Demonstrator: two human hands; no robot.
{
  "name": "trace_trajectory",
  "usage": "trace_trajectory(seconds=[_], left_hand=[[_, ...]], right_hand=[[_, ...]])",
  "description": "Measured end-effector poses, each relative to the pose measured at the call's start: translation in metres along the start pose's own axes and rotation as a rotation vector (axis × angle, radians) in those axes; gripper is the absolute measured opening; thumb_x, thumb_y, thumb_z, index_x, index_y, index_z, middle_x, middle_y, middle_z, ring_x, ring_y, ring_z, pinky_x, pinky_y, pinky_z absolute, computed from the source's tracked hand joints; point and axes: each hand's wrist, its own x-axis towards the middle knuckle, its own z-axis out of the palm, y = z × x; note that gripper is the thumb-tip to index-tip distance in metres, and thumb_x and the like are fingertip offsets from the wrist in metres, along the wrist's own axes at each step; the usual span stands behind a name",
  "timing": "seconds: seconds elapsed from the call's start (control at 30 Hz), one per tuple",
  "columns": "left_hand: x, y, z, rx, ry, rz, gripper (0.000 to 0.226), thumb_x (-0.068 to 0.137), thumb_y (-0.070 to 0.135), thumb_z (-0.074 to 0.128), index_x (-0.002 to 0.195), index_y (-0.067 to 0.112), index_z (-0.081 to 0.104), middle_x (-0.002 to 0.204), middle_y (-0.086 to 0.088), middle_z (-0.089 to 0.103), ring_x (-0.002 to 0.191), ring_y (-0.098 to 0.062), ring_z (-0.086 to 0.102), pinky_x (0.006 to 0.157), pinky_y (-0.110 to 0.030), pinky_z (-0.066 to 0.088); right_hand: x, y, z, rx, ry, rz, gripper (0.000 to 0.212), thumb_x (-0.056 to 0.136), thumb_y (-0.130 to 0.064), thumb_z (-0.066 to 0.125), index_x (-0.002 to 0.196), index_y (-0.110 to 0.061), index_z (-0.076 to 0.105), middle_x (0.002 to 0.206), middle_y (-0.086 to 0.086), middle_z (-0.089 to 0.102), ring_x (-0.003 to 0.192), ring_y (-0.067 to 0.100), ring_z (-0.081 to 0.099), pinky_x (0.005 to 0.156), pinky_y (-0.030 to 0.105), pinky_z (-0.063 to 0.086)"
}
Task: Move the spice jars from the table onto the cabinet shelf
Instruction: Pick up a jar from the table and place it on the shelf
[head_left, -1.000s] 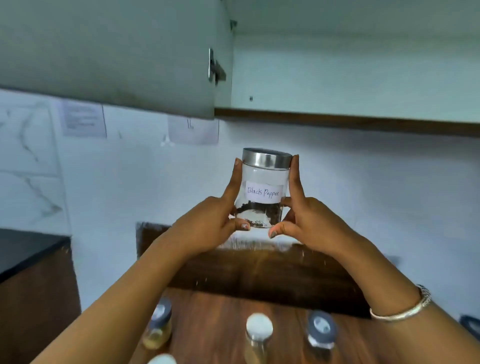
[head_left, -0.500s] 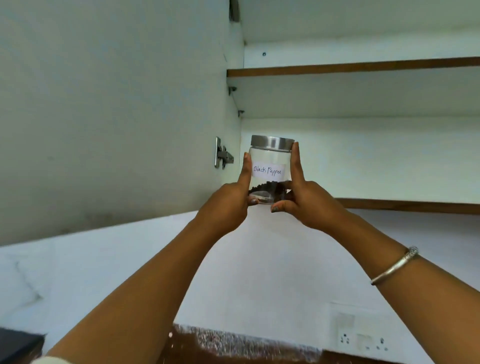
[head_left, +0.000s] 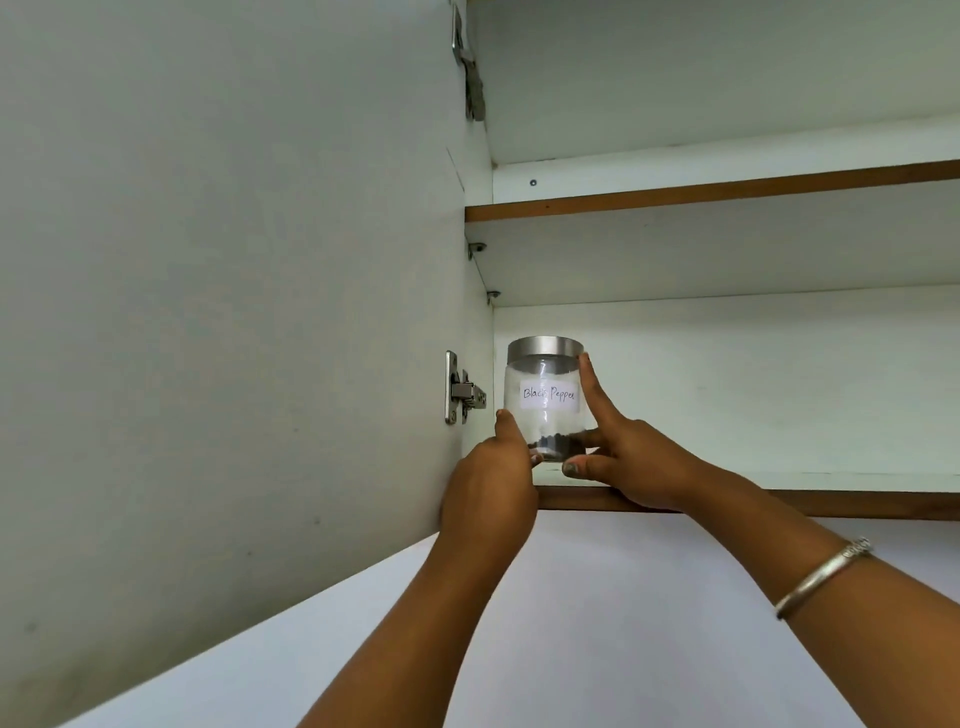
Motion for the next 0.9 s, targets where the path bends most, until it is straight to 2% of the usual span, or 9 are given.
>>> trace_trajectory(seconds=[0.13,0.23,0.33,0.5,0.6,0.7,0.77,0.83,0.9], left_hand=[[-0.003,-0.001,0.008,0.038,0.072,0.007,0.037,0.096,0.018,0.046,0.13,0.007,0.038,0.11,-0.01,0.062,0.097,-0.025,0.06,0.07,-0.03,0.044],[0.001,-0.001,0.013,-0.016,0.1,-0.024,0.026,0.094,0.018,0.049,0.118,0.009,0.046,0.106,-0.009,0.063,0.092,-0.025,0.061,0.065,-0.028,0.042],[0.001,-0.002,0.018,-0.128,0.117,-0.056,0.022,0.093,0.021,0.046,0.113,0.011,0.048,0.101,-0.009,0.064,0.083,-0.027,0.066,0.068,-0.031,0.054],[-0.001,-0.008,0.031,-0.336,0.133,-0.098,0.022,0.095,0.025,0.041,0.11,0.011,0.047,0.097,-0.011,0.066,0.075,-0.03,0.07,0.071,-0.042,0.059],[-0.004,-0.01,0.036,-0.389,0.182,-0.088,0.026,0.097,0.03,0.034,0.112,0.012,0.046,0.098,-0.009,0.065,0.072,-0.029,0.07,0.067,-0.042,0.059],[-0.005,-0.012,0.041,-0.356,0.204,-0.083,0.043,0.097,0.031,0.032,0.133,0.008,0.035,0.112,-0.01,0.061,0.081,-0.031,0.069,0.072,-0.044,0.058],[-0.005,-0.012,0.042,-0.327,0.184,-0.084,0.048,0.098,0.03,0.03,0.139,0.005,0.029,0.117,-0.011,0.059,0.087,-0.032,0.068,0.074,-0.043,0.057],[-0.006,-0.012,0.04,-0.268,0.162,-0.071,0.053,0.099,0.029,0.029,0.144,0.004,0.02,0.131,-0.013,0.052,0.102,-0.03,0.063,0.083,-0.04,0.055],[-0.008,-0.01,0.039,-0.196,0.127,-0.047,0.058,0.1,0.029,0.027,0.148,0.003,0.007,0.149,-0.012,0.034,0.121,-0.026,0.052,0.094,-0.034,0.046]], right_hand=[[0.003,0.002,0.002,0.04,-0.06,0.012,0.105,0.091,-0.027,0.061,0.137,-0.051,-0.03,0.145,0.003,0.047,0.125,0.02,0.053,0.096,0.023,0.038],[0.005,0.0,0.003,0.14,-0.102,0.021,0.1,0.09,-0.035,0.061,0.141,-0.048,-0.024,0.142,0.001,0.049,0.123,0.019,0.053,0.098,0.024,0.039],[0.008,0.0,0.004,0.128,-0.08,0.005,0.078,0.099,-0.033,0.045,0.144,-0.043,-0.018,0.135,0.002,0.056,0.113,0.019,0.058,0.09,0.023,0.037],[0.011,0.0,0.009,-0.009,-0.129,0.006,0.085,0.099,-0.034,0.044,0.142,-0.037,-0.029,0.131,0.003,0.058,0.098,0.015,0.058,0.084,0.021,0.037],[0.011,-0.002,0.01,-0.02,-0.134,0.027,0.087,0.099,-0.028,0.046,0.141,-0.037,-0.029,0.124,0.0,0.06,0.081,0.004,0.058,0.07,0.012,0.041],[0.013,0.001,0.01,-0.032,-0.137,0.091,0.09,0.098,-0.027,0.047,0.141,-0.031,-0.032,0.095,-0.012,0.063,0.066,-0.002,0.053,0.057,0.007,0.039],[0.016,0.003,0.01,-0.063,-0.149,0.137,0.09,0.098,-0.031,0.046,0.141,-0.028,-0.034,0.075,-0.013,0.058,0.06,0.001,0.051,0.053,0.008,0.038],[0.02,0.005,0.011,-0.091,-0.177,0.168,0.085,0.099,-0.036,0.042,0.143,-0.027,-0.03,0.084,-0.008,0.06,0.071,0.004,0.053,0.062,0.013,0.038],[0.022,0.005,0.013,-0.1,-0.213,0.186,0.078,0.099,-0.04,0.039,0.148,-0.028,-0.022,0.114,-0.003,0.061,0.099,0.014,0.056,0.081,0.02,0.038]])
